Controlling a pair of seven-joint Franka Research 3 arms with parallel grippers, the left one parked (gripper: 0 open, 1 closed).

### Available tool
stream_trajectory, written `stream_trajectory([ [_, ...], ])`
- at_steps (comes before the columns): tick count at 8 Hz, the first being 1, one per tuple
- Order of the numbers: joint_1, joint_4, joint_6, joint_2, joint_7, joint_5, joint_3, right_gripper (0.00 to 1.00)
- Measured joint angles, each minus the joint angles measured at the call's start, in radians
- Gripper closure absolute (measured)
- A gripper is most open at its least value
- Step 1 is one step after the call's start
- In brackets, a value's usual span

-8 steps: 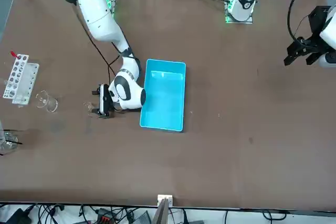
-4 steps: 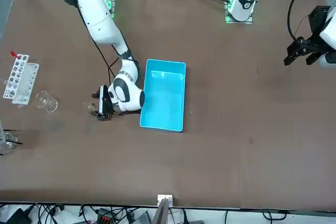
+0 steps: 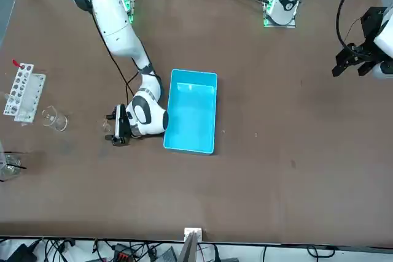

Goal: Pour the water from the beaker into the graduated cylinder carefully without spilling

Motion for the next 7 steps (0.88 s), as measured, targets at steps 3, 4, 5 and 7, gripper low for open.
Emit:
stream_trajectory([
  [3,-0.006,0.0,0.0,0.019,0.001,-0.007,-0.021,0.04],
  [4,-0.007,0.001,-0.001,0.019,0.001,-0.008,-0.021,0.17],
  [5,-0.007,0.003,-0.005,0.019,0.001,-0.009,-0.021,0.4],
  [7,-0.006,0.007,-0.024,0.017,-0.008,-0.009,-0.02,0.4],
])
